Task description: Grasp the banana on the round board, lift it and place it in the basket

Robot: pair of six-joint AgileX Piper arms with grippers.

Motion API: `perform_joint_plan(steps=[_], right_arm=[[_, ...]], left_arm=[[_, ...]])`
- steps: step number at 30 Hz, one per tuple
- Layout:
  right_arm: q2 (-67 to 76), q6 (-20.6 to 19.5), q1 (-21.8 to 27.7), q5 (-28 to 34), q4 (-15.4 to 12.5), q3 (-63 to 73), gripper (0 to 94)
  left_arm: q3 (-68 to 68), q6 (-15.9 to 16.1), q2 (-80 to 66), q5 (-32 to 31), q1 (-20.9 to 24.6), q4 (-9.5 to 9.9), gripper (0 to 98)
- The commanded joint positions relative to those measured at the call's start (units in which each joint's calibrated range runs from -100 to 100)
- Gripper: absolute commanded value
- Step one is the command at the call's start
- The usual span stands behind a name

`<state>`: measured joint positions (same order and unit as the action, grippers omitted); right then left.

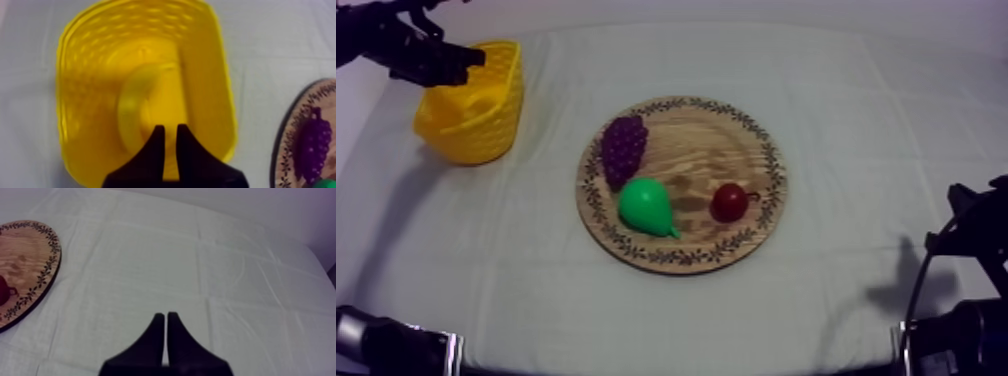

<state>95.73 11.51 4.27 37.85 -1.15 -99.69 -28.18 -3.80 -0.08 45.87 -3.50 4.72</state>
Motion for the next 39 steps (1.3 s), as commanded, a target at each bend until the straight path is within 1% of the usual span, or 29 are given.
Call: perform_joint_plan(steps=[1, 6, 8, 10, 13, 18, 21, 23, 28, 32, 35, 39], right_arm=[[0.0, 0.0, 0.0, 0.0, 0.0, 0.0, 0.3], [0.0, 0.0, 0.0, 0.0, 0.0, 0.0, 0.3], [0.0, 0.0, 0.0, 0.0, 0.0, 0.0, 0.3], [0.0, 0.0, 0.0, 0.0, 0.0, 0.0, 0.3], [0.0, 0.0, 0.0, 0.0, 0.0, 0.0, 0.3], [0.0, 0.0, 0.0, 0.0, 0.0, 0.0, 0.3], [0.0, 0.0, 0.0, 0.0, 0.0, 0.0, 0.3], [0.0, 0.0, 0.0, 0.0, 0.0, 0.0, 0.3], [0.0, 0.0, 0.0, 0.0, 0.0, 0.0, 0.3], [0.0, 0.0, 0.0, 0.0, 0.0, 0.0, 0.3], [0.0, 0.0, 0.0, 0.0, 0.0, 0.0, 0.3], [0.0, 0.0, 0.0, 0.0, 0.0, 0.0, 0.3]], left_arm=[[-6.6, 0.6, -10.3, -3.1, -0.8, -0.81, 2.0], [-20.8, 3.3, -25.1, -10.8, -1.5, -4.09, 0.5], [-26.8, 5.7, -31.4, -13.7, -1.5, -6.21, 0.3], [-32.8, 7.1, -38.2, -16.3, -1.4, -7.8, 0.3], [-40.6, 8.4, -49.1, -17.3, -1.1, -8.84, 0.2], [-52.1, 9.6, -65.9, -16.0, 1.1, -9.33, 0.2], [-57.2, 9.6, -74.1, -13.7, 2.8, -9.14, 0.2], [-60.1, 9.3, -79.1, -12.1, 3.5, -8.62, 0.2], [-64.8, 6.4, -90.0, -7.0, 3.4, -5.07, 0.2], [-67.2, 5.1, -96.6, -3.4, 2.8, -2.99, 0.2], [-67.8, 5.3, -98.7, -2.4, 1.8, -2.32, 0.2], [-68.1, 5.3, -99.6, -2.0, 1.1, -2.19, 0.2]])
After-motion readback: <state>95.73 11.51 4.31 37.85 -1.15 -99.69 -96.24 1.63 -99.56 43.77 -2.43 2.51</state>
